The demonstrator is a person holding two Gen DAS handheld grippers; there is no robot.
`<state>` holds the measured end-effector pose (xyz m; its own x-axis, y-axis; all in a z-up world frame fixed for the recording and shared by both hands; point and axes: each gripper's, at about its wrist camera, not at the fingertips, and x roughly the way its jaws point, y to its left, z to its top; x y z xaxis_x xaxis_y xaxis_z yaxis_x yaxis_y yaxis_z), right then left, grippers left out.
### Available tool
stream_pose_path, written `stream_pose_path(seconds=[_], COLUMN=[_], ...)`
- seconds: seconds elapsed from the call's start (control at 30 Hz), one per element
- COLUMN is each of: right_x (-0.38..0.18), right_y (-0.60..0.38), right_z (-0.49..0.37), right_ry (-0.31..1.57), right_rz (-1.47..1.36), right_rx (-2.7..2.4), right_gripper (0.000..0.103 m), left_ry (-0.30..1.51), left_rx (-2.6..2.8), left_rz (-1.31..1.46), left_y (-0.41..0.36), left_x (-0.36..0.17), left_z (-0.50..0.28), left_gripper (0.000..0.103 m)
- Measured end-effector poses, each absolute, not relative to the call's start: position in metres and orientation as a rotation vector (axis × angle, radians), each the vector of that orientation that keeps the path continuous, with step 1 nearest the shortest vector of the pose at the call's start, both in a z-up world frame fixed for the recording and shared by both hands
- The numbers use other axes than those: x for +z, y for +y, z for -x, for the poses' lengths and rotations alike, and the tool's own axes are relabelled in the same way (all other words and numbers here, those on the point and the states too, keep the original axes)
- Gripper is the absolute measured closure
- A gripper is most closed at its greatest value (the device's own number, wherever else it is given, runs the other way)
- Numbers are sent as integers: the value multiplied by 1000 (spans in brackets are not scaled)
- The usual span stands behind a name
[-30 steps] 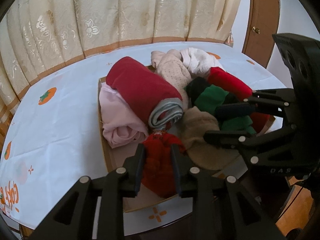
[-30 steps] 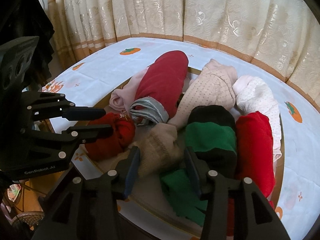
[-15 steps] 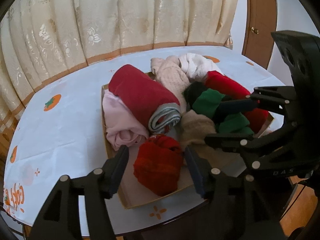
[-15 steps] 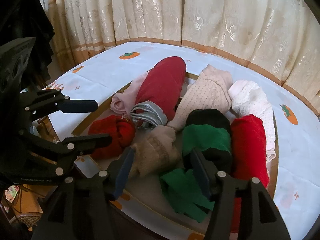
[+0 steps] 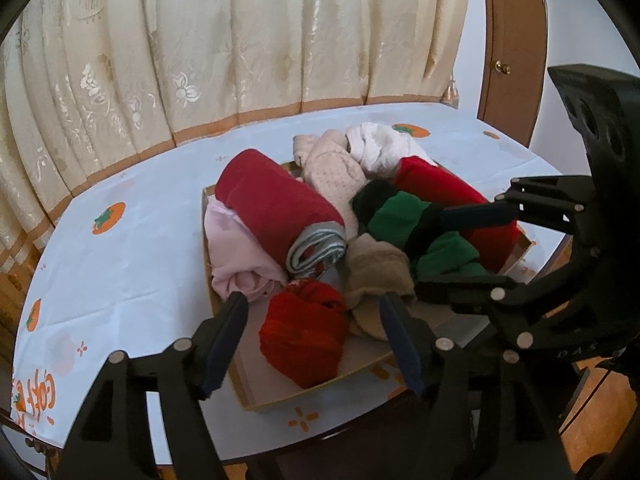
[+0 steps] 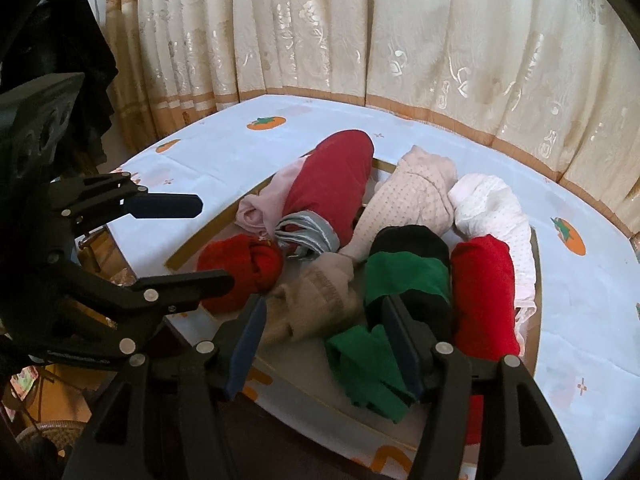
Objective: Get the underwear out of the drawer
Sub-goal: 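Withdraw both open tools from the tray and lower them into the drawer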
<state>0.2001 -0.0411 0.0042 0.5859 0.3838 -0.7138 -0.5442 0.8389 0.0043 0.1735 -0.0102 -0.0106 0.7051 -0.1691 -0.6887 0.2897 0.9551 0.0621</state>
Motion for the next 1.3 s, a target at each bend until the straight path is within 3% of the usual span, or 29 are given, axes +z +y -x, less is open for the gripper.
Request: stream_pose_path(seconds=[0.17,0.6,1.3], right_x=[18,47,-114], right_y=[-48,-81,-102], right_z=[-178,-114,-82], right_ry=[751,711,1124], right_rz=[264,367,642], right_rx=[555,563,744], right_gripper=[40,40,40], left_ry=[702,728,1087], left_rx=[-278,-335,-504], left_rz=[-180,-255,-568], left_y=[-11,-13,-16], left_x=[2,-7,-114], left_z=[-152,-104,-56], left_gripper=[28,28,28])
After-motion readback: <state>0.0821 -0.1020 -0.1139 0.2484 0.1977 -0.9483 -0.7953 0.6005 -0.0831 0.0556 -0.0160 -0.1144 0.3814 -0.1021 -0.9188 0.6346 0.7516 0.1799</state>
